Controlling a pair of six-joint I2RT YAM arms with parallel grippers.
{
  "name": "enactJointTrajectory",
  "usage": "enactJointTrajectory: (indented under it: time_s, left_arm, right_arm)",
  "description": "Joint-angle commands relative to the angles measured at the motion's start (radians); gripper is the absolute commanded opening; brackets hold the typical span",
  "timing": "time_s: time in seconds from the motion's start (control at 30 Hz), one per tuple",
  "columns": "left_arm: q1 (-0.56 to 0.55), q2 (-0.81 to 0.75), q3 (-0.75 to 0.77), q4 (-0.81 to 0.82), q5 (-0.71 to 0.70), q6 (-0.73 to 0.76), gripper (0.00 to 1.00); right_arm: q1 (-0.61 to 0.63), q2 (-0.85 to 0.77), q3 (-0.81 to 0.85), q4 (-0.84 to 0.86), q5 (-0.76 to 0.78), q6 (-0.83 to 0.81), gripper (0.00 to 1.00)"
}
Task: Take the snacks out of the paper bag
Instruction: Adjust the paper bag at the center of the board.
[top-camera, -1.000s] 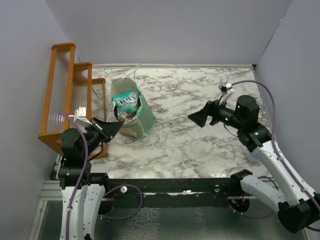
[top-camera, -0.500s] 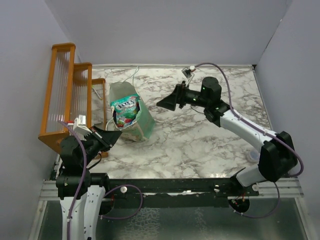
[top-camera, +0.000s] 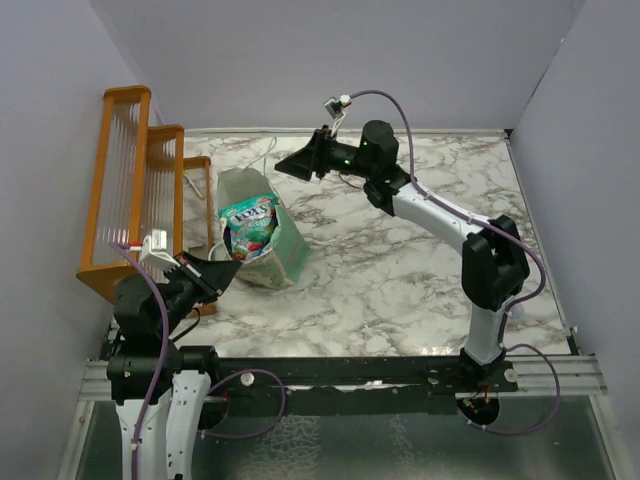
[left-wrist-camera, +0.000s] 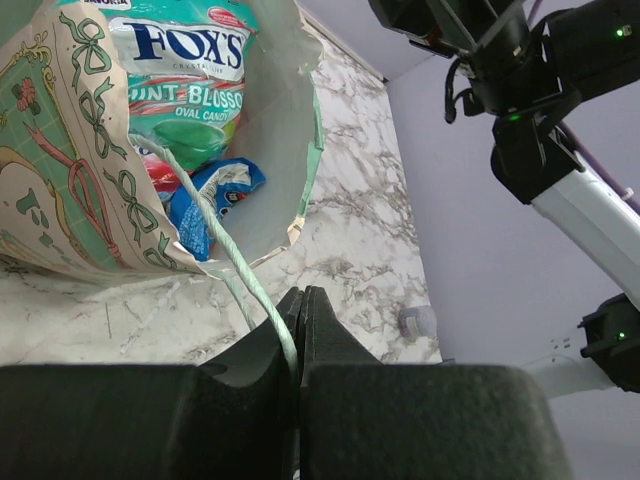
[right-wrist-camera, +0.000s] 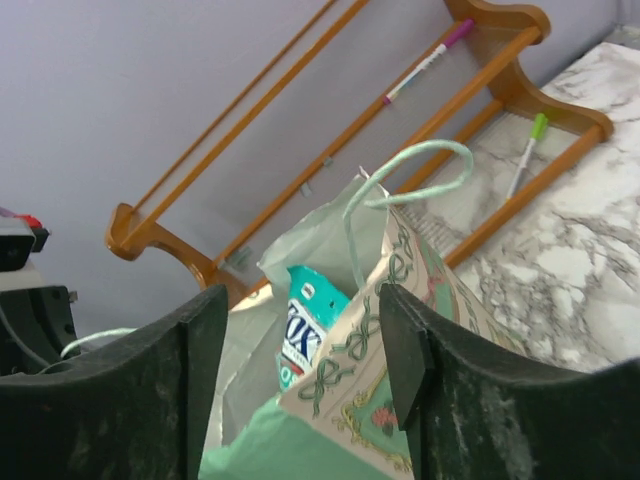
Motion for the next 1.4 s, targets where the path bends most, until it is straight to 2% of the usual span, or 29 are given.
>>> enactJointTrajectory:
  time_s: [0.0,0.13,0.5,0.73,0.83,0.9,0.97,1.07,1.1,1.3,1.37]
  left_arm:
    - [-0.001,0.001,0.040,-0.008,0.002,0.010,0.00]
    - [-0.001,0.006,0.049,-0.016,-0.003,0.015,0.00]
    - [-0.001,0.020,0.071,-0.026,-0.012,0.023,0.00]
    - [-0.001,0.029,0.080,-0.023,-0.021,0.019,0.00]
    - [-0.001,0.043,0.086,-0.021,-0.026,0.019,0.00]
    - [-0.001,0.052,0.095,-0.021,-0.029,0.020,0.00]
    - [-0.001,0.066,0.108,-0.018,-0.032,0.020,0.00]
    - [-0.001,0.092,0.141,-0.021,-0.046,0.018,0.00]
    - [-0.002,0.103,0.159,-0.018,-0.047,0.019,0.00]
    - [-0.002,0.171,0.221,0.002,-0.064,0.028,0.00]
    - [-0.002,0.189,0.228,0.020,-0.069,0.028,0.03]
  right_arm:
    - [0.039,0.110,0.118,0.077,-0.044,0.039,0.57]
    - [0.061,0.170,0.192,0.075,-0.052,0.049,0.56]
    - [0.081,0.256,0.278,0.090,-0.037,0.050,0.56]
    - [0.089,0.293,0.324,0.134,-0.030,0.081,0.52]
    - [0.089,0.298,0.330,0.157,-0.003,0.102,0.46]
    - [0.089,0.291,0.323,0.190,0.003,0.105,0.37]
    - [0.089,0.257,0.289,0.230,0.007,0.100,0.21]
    - [0.088,0.162,0.174,0.271,0.046,0.061,0.04]
    - [0.087,0.119,0.128,0.273,0.065,0.044,0.02]
    - [0.084,-0.191,-0.200,0.196,0.157,-0.088,0.01]
    - [0.084,-0.309,-0.305,0.142,0.215,-0.119,0.01]
